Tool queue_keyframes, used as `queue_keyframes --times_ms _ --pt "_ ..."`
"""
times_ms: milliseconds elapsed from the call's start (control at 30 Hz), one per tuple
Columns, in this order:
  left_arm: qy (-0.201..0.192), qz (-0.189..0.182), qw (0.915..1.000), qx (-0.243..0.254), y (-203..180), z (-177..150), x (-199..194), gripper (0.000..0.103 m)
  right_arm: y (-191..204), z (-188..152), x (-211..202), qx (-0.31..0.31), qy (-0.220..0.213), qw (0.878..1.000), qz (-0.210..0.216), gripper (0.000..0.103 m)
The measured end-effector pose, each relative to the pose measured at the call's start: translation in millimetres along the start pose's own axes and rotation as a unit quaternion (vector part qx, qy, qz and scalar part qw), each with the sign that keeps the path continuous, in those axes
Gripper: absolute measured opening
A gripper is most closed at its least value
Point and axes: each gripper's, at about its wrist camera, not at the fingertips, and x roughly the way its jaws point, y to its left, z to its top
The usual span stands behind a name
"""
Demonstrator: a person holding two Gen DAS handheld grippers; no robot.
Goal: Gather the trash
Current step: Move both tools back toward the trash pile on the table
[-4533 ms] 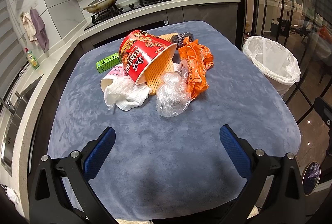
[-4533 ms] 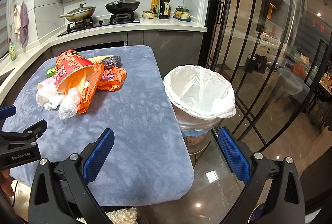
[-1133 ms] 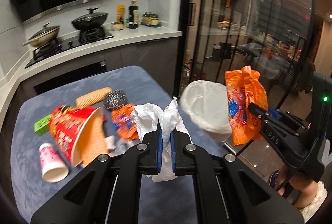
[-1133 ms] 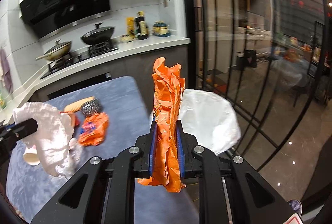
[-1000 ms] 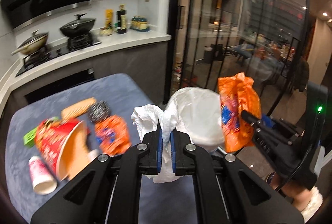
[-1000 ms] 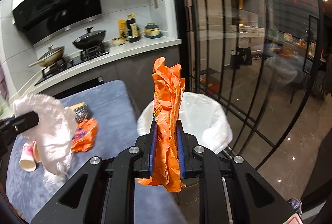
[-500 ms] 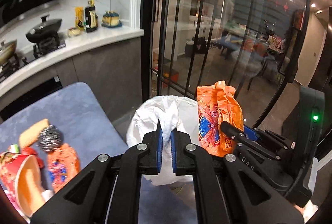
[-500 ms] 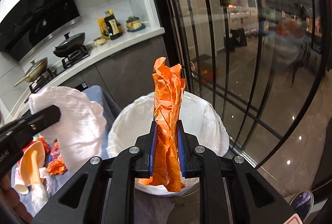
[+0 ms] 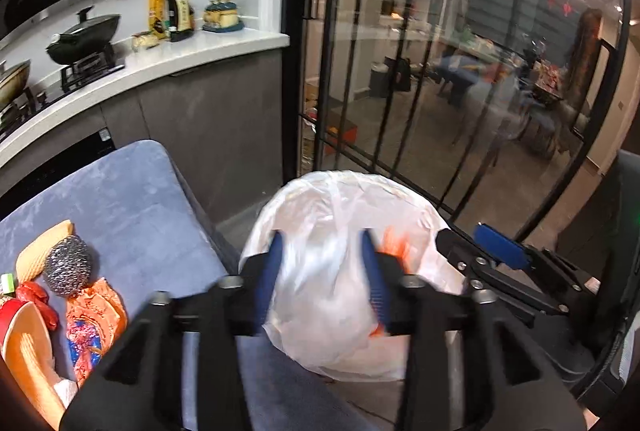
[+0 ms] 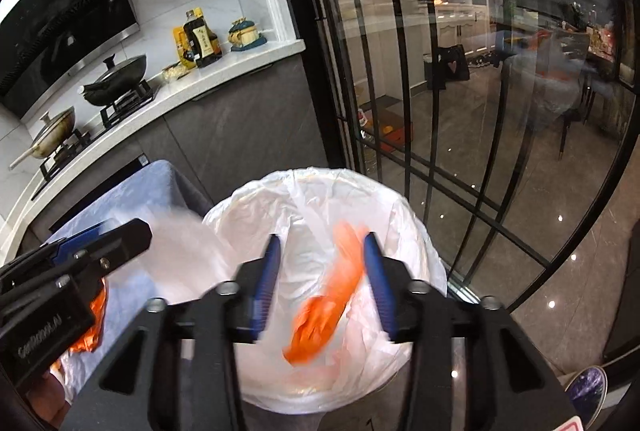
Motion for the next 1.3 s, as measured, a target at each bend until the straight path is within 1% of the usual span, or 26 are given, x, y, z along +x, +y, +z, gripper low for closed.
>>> queue_keyframes --times_ms 100,167,400,433,500,567,667,800,867,1033,1167,1300 --pt "-0.005 0.005 1.0 -0.005 6 0 -7 0.047 1 2 -5 0.001 -0.007 1.0 0.002 0.048" --pt "-0.008 0.012 0.9998 -0.012 12 1 -13 0.051 3 4 -11 0.001 -0.014 1.0 0.003 0.05" --pt "-0.023 0.026 0.9987 -0.037 34 3 -37 0.059 17 6 -34 -0.017 -0.029 0.999 0.007 0.05" --pt "-0.026 0.031 0.9985 -0.038 36 3 -41 0.059 18 6 -37 -0.019 -0.031 0.999 0.008 0.05" --pt "-0.03 0.045 0.9979 -0.037 41 1 -51 0.064 25 5 -47 -0.023 -0.036 0.999 0.015 0.053" --pt "-0.036 0.055 0.9971 -0.039 46 -4 -63 0.069 32 3 -57 -0.027 -0.043 0.999 0.022 0.055" --pt "-0.039 0.072 0.9956 -0.046 57 -15 -84 0.07 46 -2 -72 -0.041 -0.048 0.998 0.029 0.056" --pt "-0.03 0.1 0.9933 -0.05 74 -30 -104 0.07 68 -10 -86 -0.06 -0.048 0.996 0.047 0.057" --pt "-0.025 0.111 0.9917 -0.06 85 -39 -114 0.074 80 -17 -92 -0.07 -0.046 0.995 0.056 0.057" --pt "-0.015 0.159 0.9843 -0.074 115 -66 -143 0.075 112 -35 -104 -0.1 -0.036 0.991 0.076 0.057" --pt "-0.002 0.183 0.9777 -0.103 142 -86 -163 0.075 139 -54 -110 -0.117 -0.018 0.988 0.1 0.057" --pt "0.007 0.221 0.9667 -0.128 173 -109 -183 0.079 160 -71 -115 -0.128 0.001 0.985 0.119 0.058"
